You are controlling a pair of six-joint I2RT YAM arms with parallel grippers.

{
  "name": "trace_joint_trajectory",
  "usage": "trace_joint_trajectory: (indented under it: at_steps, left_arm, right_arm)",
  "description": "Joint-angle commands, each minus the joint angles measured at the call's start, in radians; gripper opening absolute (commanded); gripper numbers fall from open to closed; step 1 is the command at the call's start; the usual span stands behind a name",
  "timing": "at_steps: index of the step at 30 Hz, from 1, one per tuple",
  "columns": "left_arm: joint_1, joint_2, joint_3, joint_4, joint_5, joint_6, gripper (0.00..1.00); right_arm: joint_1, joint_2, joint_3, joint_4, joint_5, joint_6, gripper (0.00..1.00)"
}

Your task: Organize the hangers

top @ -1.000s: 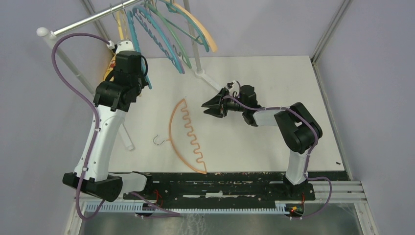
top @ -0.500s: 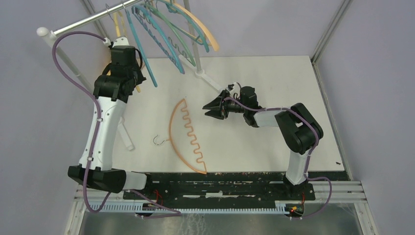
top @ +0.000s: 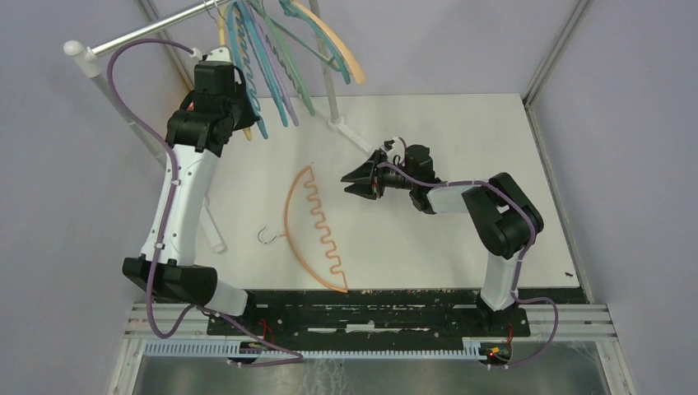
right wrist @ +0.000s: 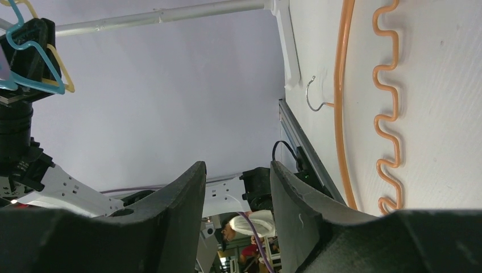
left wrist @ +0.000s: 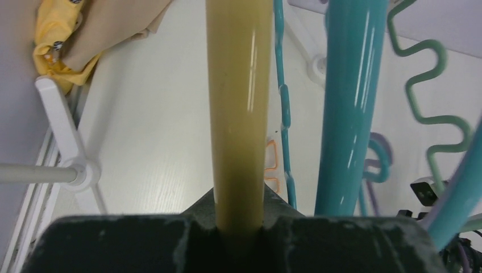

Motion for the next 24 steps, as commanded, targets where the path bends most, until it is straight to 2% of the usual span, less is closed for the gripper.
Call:
trace_joint_trajectory:
  at_steps: [1,10,11,13,20,24]
  left_arm:
    - [-0.013,0.043,0.056,0.11,0.138,0.042,0.03]
    - [-0.032,0.098,0.072,0.147,0.279,0.067,0.04]
    - [-0.034,0.098,0.067,0.149,0.286,0.069,0.12]
    - [-0.033,0.092,0.054,0.157,0.298,0.076,0.38]
    - [-0.033,0.001,-0.011,0.188,0.34,0.103,0.98]
    - [-0.032,-0.076,-0.077,0.186,0.407,0.127,0.99]
  right_arm:
    - [-0.014,0.018,-0.006,0.103,-0.034,0.013,0.53]
    - [-0.025,0.052,-0.008,0.143,-0.037,0.029,0.54]
    - [-0.025,0.058,-0.009,0.154,-0.037,0.035,0.55]
    - [-0.025,0.064,-0.015,0.168,-0.038,0.04,0.57]
    - [-0.027,0.071,-0.023,0.171,-0.039,0.027,0.6]
    - [-0.025,0.034,-0.02,0.067,-0.034,-0.064,0.64]
